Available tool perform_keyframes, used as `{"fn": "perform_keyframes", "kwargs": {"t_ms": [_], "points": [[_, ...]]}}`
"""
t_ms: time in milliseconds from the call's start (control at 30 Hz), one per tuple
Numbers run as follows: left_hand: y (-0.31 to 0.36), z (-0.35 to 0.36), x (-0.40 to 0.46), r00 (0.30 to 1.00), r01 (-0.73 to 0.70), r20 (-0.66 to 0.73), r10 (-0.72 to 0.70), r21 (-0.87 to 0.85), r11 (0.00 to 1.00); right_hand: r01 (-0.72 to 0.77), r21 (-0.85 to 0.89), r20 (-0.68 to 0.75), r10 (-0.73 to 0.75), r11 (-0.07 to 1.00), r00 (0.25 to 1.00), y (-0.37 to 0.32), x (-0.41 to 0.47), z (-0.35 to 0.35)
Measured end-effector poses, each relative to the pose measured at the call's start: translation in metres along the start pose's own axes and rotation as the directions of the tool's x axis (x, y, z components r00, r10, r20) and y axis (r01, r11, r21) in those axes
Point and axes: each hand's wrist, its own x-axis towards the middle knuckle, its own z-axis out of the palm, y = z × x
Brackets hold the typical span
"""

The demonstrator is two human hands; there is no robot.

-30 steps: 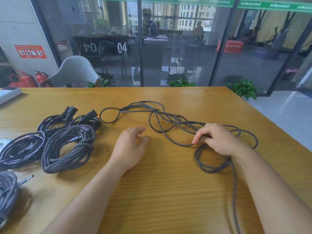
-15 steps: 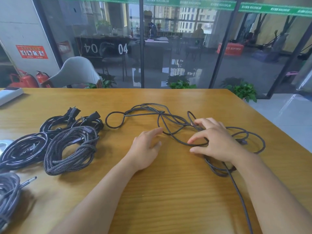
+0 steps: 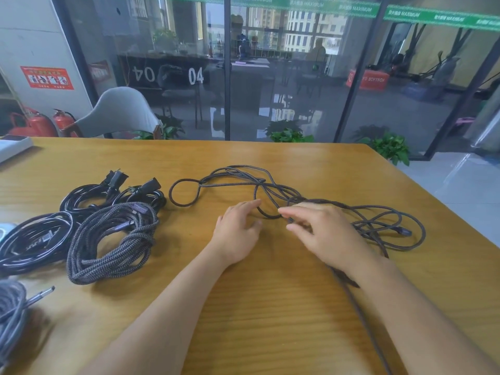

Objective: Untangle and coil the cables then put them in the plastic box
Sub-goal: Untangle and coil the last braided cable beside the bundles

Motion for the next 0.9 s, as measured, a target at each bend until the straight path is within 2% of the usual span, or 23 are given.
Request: {"fn": "perform_keyframes", "kwargs": {"t_ms": [100,133,233,300,400,500,600,667,733,800,867,900], "points": [[0.001,-0.002,-0.004,0.999,-0.020,-0.035,0.018,-0.053,0.998,-0.197,-0.349,0.087,0.241,0.916,0.967,0.003,0.002,-0.002],[0.002,-0.002,-0.005,0.998,-0.029,-0.052,0.026,-0.066,0.997,-0.203,-0.377,0.069,0.246,0.904,0.967,0.005,0.002,-0.004],[0.008,0.000,-0.011,0.995,-0.074,-0.071,0.071,-0.043,0.996,-0.073,-0.159,-0.013,0.072,0.984,0.997,0.003,-0.001,-0.003],[0.010,0.003,-0.013,0.991,-0.124,-0.058,0.122,-0.025,0.992,-0.069,-0.041,0.022,0.070,0.997,0.997,-0.003,0.000,0.002],[0.008,0.006,-0.016,0.973,-0.228,-0.013,0.229,0.040,0.973,-0.180,-0.199,0.046,0.193,0.963,0.980,0.000,0.002,0.009],[0.008,0.008,-0.018,0.907,-0.390,-0.079,0.413,0.206,0.897,-0.262,-0.343,0.023,0.287,0.902,0.958,0.009,0.001,0.005],[0.011,0.003,-0.011,0.778,-0.415,-0.351,0.521,0.335,0.846,-0.265,-0.382,0.025,0.297,0.885,0.955,0.014,0.000,0.004],[0.010,-0.003,-0.006,0.740,-0.329,-0.457,0.494,0.394,0.858,-0.261,-0.358,0.027,0.289,0.896,0.957,0.017,-0.001,0.003],[0.007,-0.005,-0.006,0.812,-0.222,-0.452,0.370,0.346,0.911,-0.235,-0.343,0.031,0.262,0.909,0.965,0.019,-0.001,0.004],[0.003,-0.005,-0.007,0.911,-0.101,-0.379,0.160,0.170,0.980,-0.199,-0.335,0.020,0.219,0.921,0.976,0.020,-0.001,0.005],[0.000,-0.006,-0.008,0.942,-0.001,-0.336,0.014,0.039,0.999,-0.169,-0.317,-0.015,0.174,0.933,0.985,0.018,-0.001,0.006],[0.000,-0.007,-0.009,0.944,0.008,-0.329,-0.006,0.004,1.000,-0.153,-0.297,-0.037,0.148,0.943,0.988,0.017,0.001,0.007]]}}
